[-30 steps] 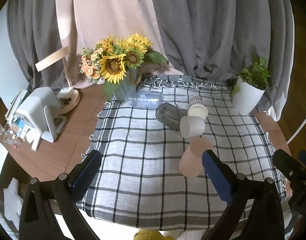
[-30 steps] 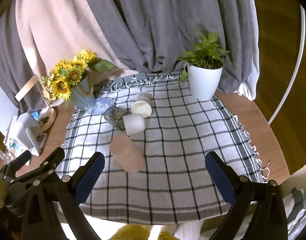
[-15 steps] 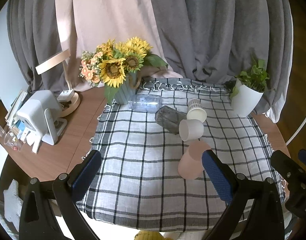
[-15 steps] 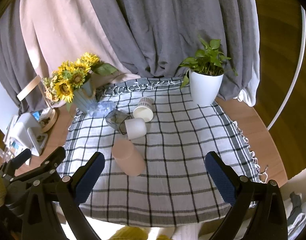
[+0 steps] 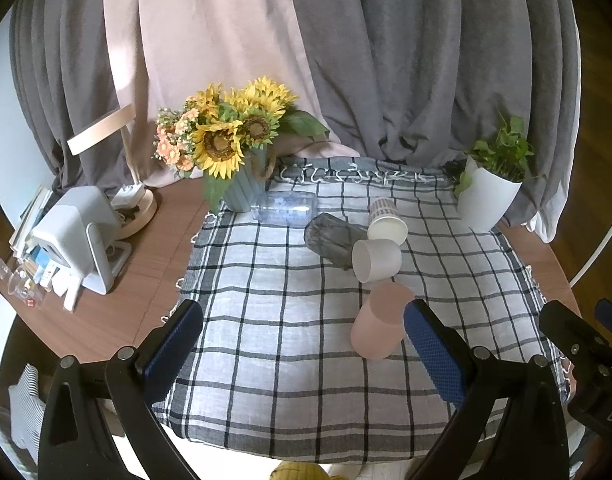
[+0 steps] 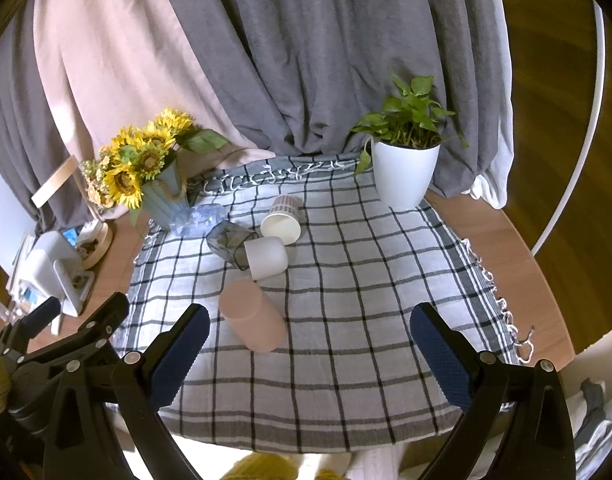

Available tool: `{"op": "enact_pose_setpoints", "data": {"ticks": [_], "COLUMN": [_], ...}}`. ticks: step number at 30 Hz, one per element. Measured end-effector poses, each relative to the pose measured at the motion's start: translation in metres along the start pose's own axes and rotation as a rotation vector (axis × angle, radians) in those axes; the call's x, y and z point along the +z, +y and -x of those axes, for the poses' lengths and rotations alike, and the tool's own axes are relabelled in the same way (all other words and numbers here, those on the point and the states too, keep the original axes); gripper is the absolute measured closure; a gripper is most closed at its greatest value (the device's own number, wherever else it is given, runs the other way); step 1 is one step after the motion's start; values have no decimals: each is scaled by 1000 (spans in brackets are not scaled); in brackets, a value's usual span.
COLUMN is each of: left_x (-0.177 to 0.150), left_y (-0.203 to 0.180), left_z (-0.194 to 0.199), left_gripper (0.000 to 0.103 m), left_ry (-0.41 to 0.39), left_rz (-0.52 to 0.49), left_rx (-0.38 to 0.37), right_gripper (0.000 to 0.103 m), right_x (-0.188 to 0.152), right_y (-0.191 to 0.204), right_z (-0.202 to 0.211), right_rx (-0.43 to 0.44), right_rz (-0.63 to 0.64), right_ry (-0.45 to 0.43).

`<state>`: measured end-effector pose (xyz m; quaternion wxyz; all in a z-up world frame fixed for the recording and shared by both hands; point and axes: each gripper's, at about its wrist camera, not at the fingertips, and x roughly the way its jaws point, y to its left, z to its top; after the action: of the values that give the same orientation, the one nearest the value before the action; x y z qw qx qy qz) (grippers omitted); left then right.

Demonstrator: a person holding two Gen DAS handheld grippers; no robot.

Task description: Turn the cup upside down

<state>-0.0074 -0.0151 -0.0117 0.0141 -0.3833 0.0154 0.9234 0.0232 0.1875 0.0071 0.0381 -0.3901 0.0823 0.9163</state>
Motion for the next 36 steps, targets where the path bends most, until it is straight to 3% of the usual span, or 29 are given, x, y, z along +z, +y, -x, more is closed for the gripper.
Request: {"op": "enact_pose_setpoints", "data": {"ticks": [36], "left_x": [4], "left_y": [-9], "left_z": [0], "left_gripper": [0], "left_ry": [-6], "left_rz": [-17], "left_rx": [-10], "right_gripper": [2], "right_x": [2], "right_y": [-4], "right_z": [1], "right_rx": [-10], "right_rz": [-3], "right_ry": [-2]}}
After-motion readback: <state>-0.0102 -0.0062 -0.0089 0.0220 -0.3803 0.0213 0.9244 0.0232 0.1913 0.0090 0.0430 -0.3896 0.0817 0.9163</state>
